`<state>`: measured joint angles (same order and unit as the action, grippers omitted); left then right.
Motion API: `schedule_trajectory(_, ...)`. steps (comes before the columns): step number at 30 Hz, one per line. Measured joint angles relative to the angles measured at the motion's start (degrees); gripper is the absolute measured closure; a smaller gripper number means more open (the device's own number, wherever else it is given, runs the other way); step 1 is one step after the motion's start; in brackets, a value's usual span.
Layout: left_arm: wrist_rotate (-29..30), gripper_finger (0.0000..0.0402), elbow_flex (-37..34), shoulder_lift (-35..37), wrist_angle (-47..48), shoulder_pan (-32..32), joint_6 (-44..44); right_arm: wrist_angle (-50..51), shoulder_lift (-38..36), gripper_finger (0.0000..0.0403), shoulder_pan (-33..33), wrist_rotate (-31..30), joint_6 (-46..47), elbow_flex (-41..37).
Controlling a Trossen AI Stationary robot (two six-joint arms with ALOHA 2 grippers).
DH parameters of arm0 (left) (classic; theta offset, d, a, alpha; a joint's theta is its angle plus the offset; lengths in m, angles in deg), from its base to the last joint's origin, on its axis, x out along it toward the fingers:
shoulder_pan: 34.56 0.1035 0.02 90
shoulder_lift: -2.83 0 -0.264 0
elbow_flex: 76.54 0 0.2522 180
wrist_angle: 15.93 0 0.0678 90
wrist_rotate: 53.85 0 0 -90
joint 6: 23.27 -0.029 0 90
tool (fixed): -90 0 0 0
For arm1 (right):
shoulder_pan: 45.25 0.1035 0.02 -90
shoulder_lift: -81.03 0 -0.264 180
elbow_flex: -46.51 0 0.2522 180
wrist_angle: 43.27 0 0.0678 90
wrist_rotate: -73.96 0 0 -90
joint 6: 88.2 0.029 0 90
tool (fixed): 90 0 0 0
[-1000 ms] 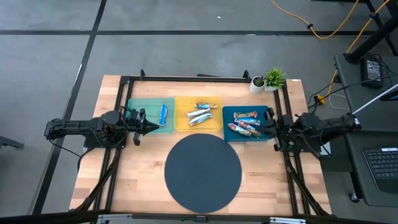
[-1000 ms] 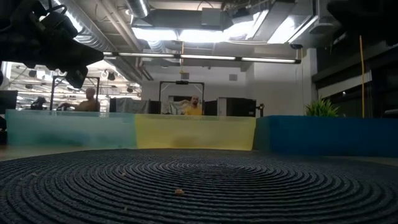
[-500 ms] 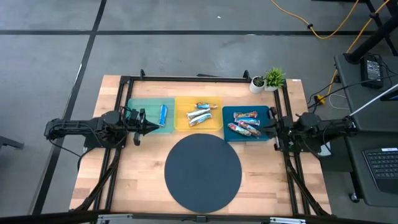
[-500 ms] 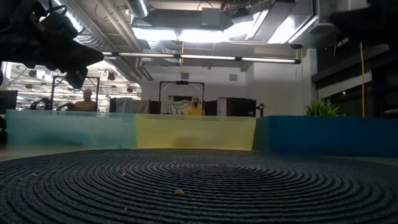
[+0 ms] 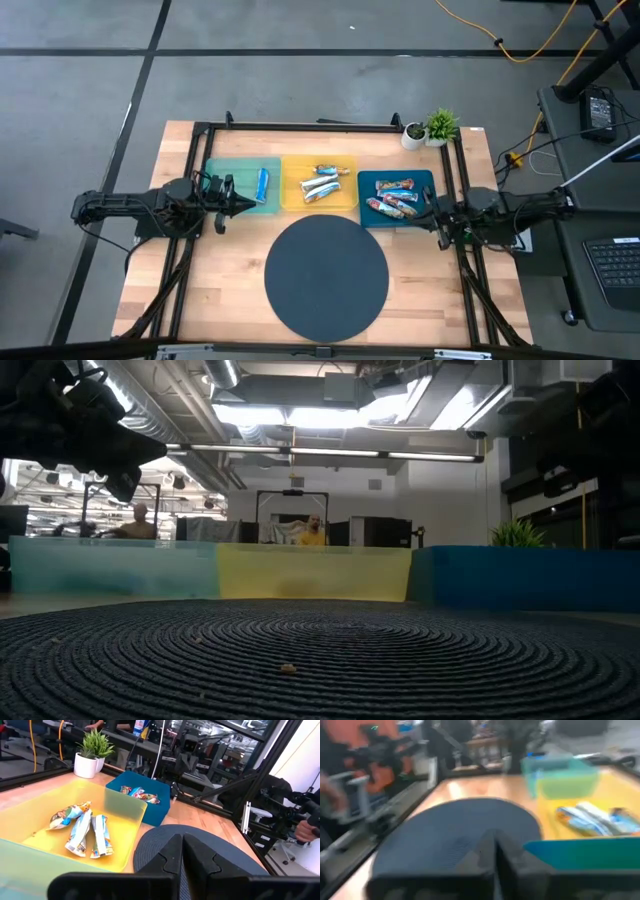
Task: Pick and place Granola Bars by type
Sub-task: Return to Home Position
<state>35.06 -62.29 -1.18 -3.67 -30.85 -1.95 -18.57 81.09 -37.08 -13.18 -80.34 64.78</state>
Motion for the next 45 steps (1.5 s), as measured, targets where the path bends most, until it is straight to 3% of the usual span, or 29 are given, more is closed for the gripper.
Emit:
schedule_trajectory(7, 0.00, 0.0391, 0.00, -0.02, 0.02, 0.02, 0.02, -0.61, 0.03, 0.0400, -0.10, -3.00, -2.04, -0.26)
schedule_trajectory(11, -0.02, 0.0390, 0.00, -0.02, 0.00, 0.02, 0.01, -12.91, 0.01, 0.0400, -1.62, -4.71, -3.46, -4.10)
schedule_trajectory(14, -0.02, 0.0393, 0.00, -0.01, 0.02, 0.02, 0.02, -12.71, 0.09, 0.0401, -3.63, -3.95, -3.02, -4.10)
schedule_trajectory(19, -0.01, 0.0395, 0.00, 0.00, -0.02, 0.01, 0.02, -13.18, 0.04, 0.0401, -5.59, 2.61, -4.25, -4.10)
schedule_trajectory(25, -0.01, 0.0390, 0.00, -0.02, 0.00, 0.01, 0.02, -12.96, 0.04, 0.0400, -8.05, 1.80, -9.47, -4.10)
schedule_trajectory(45, -0.02, 0.0392, 0.00, -0.02, 0.00, 0.00, 0.02, -13.02, 5.90, 0.0398, -9.56, 1.74, -11.24, -4.10)
